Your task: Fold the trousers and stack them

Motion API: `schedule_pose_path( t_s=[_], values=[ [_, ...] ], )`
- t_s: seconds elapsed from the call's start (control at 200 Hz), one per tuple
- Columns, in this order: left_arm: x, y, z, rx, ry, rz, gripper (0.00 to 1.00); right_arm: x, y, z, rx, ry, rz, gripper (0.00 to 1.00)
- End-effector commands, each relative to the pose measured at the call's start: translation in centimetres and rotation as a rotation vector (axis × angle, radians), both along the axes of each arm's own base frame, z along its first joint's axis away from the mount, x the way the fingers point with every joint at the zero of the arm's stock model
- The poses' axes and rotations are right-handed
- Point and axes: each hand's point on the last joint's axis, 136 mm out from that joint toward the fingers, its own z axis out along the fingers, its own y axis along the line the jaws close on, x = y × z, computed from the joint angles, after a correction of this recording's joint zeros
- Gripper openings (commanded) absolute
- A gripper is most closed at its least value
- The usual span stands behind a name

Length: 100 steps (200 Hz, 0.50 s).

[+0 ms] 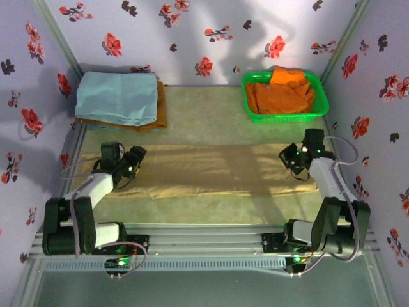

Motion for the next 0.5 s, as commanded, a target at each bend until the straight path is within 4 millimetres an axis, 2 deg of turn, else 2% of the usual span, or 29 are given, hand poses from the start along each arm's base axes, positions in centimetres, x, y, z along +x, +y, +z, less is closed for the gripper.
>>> schedule_pose_path(
  t_s=[0.0, 0.105, 0.175, 0.285, 0.335, 0.385, 0.46, 0.495],
  values=[
    [0.1, 0.8, -2.6, 0.013, 0.037, 0.039, 0.71, -0.9, 2.2, -2.4, -0.006, 0.081, 0.104, 0.02],
    [0.3, 2.2, -4.3, 0.024, 0.082, 0.077, 0.7, -0.4, 4.3, -3.5, -0.008, 0.118, 0.195, 0.02],
    [0.2, 3.7, -5.3, 0.003, 0.113, 0.126, 0.68, 0.0, 5.1, -4.2, -0.015, 0.141, 0.228, 0.0],
    [0.2, 6.5, -6.0, -0.001, 0.136, 0.192, 0.67, 1.1, 4.6, -4.5, -0.043, 0.148, 0.233, 0.0],
    [0.2, 7.5, -5.9, -0.004, 0.14, 0.208, 0.68, 1.8, 4.1, -4.2, -0.06, 0.146, 0.236, 0.03],
    [0.4, 8.3, -5.5, -0.003, 0.135, 0.215, 0.68, 2.4, 3.5, -3.8, -0.07, 0.147, 0.234, 0.1],
    [0.8, 9.0, -4.5, 0.024, 0.123, 0.202, 0.69, 3.2, 2.1, -3.1, -0.125, 0.151, 0.243, 0.36],
    [0.9, 9.3, -4.0, 0.046, 0.121, 0.194, 0.69, 3.3, 1.1, -2.8, -0.17, 0.159, 0.24, 0.44]
  ],
)
